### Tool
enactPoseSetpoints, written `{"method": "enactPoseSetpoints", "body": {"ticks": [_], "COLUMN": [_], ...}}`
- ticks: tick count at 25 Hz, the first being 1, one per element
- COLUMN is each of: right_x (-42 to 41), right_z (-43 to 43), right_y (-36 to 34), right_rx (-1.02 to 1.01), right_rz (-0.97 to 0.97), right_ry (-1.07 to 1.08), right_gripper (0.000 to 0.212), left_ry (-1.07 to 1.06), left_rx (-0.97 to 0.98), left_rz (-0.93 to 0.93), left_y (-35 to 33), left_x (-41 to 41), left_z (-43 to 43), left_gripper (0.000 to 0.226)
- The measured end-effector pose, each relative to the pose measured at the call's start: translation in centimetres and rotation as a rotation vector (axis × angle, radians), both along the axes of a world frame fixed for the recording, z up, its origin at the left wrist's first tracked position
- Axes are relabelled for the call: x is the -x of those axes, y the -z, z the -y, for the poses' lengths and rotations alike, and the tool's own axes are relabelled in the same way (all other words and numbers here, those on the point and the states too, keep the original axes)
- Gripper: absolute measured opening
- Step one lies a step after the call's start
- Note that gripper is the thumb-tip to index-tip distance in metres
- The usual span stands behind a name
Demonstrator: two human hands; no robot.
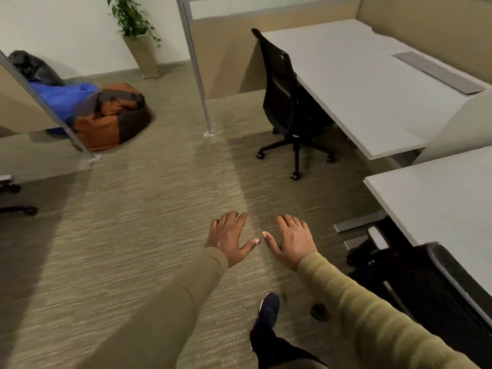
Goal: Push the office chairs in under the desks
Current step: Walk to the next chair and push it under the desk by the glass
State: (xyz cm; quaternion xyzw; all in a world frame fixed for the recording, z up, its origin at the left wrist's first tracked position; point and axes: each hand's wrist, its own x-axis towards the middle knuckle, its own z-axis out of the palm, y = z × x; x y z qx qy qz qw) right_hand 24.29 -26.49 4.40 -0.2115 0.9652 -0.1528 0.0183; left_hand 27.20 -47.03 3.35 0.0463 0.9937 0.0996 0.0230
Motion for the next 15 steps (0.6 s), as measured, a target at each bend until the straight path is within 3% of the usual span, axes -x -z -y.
{"method": "enactPoseSetpoints", "body": {"ticks": [6, 15], "right_x": [14.9, 32.6], "right_z": [3.6, 6.7], "right_y": [-1.0, -1.6], "right_rx": [0.003, -0.020], "right_rz": [-0.004, -0.064], "right_ry": [-0.021, 0.016], "right_gripper": [0.061, 0.060], "left_ry": [0.016, 0.017], "left_rx": [0.044, 0.027], "left_rz": [0.019, 0.008], "left_y": [-1.3, -1.2], "left_x": [13.7, 32.0], "left_z": [3.2, 6.5], "left_gripper": [0.092, 0.081]}}
